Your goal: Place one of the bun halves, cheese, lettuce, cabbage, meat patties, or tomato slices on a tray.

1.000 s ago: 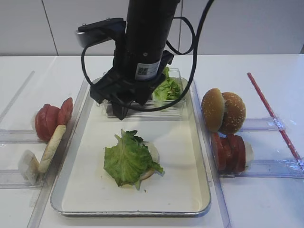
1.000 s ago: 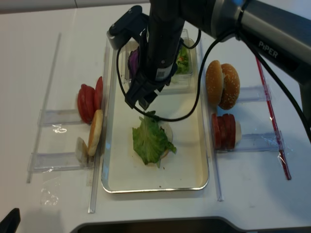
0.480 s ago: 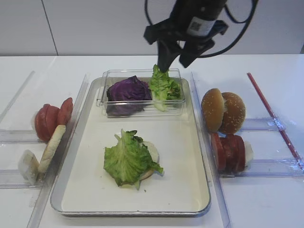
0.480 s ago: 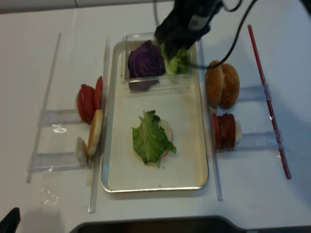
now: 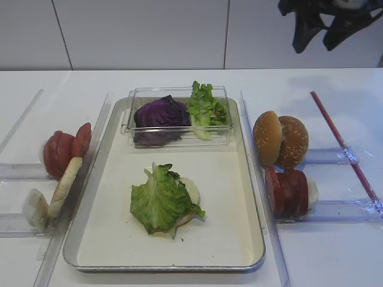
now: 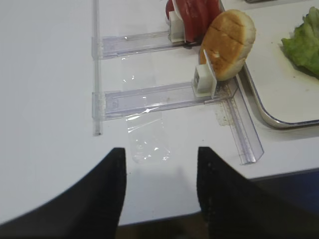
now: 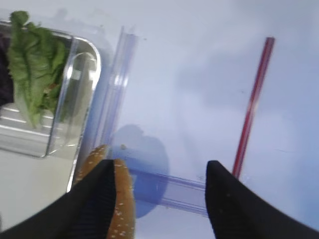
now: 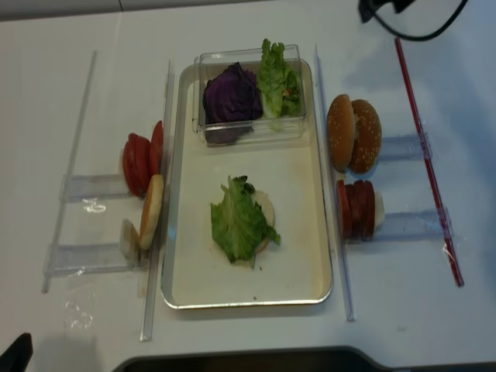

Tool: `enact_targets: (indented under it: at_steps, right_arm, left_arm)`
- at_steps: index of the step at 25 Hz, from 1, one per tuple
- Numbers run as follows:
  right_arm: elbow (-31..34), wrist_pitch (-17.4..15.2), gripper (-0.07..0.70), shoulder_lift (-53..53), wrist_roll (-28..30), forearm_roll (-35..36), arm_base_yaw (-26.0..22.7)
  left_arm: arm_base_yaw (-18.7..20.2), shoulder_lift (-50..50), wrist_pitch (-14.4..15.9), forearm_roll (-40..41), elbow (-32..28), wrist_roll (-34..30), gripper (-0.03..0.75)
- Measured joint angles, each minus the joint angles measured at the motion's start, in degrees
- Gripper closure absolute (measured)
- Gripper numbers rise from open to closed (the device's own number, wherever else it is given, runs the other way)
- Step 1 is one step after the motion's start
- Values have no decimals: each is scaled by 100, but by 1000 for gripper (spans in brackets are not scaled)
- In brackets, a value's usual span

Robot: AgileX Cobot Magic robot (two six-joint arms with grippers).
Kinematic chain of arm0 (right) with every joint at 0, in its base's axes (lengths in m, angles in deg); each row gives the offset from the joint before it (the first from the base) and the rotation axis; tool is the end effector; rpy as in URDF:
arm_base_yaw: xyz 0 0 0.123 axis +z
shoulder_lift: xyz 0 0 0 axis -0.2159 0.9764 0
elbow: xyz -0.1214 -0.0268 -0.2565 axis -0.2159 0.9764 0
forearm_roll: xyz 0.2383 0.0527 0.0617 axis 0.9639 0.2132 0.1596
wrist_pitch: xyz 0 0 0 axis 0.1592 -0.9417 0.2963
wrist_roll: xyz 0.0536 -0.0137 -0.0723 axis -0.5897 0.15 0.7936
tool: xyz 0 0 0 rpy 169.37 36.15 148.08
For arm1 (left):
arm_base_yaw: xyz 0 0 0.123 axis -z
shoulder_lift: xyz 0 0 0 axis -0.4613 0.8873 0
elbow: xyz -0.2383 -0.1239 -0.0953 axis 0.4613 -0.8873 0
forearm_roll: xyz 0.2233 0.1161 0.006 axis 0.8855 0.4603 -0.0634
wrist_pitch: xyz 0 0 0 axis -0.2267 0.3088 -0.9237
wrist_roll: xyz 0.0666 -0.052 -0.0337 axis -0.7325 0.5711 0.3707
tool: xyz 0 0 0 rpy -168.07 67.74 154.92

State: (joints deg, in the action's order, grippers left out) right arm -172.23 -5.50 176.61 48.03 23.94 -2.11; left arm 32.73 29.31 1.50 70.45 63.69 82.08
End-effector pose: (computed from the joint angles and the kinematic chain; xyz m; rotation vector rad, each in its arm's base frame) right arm 0.3850 0.0803 0.3463 -0.3396 2.7110 0.1844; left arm -0.0032 0.0042 0.2642 0.0415 2.2081 -0.0211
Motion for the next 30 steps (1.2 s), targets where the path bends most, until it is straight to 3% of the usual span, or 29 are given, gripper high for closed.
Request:
enact_targets:
  at_steps: [7, 16, 30]
  right_arm:
    - [236, -11, 189, -169, -23, -24, -807]
    - [975, -18, 189, -771, 99, -118, -898]
    - [3107, -61, 190, -4047, 203, -118, -898]
  left_arm:
    - [0, 0, 0, 0, 0, 0, 372]
    - [0, 0, 0, 0, 0, 0, 372]
    - [0, 0, 0, 0, 0, 0, 372]
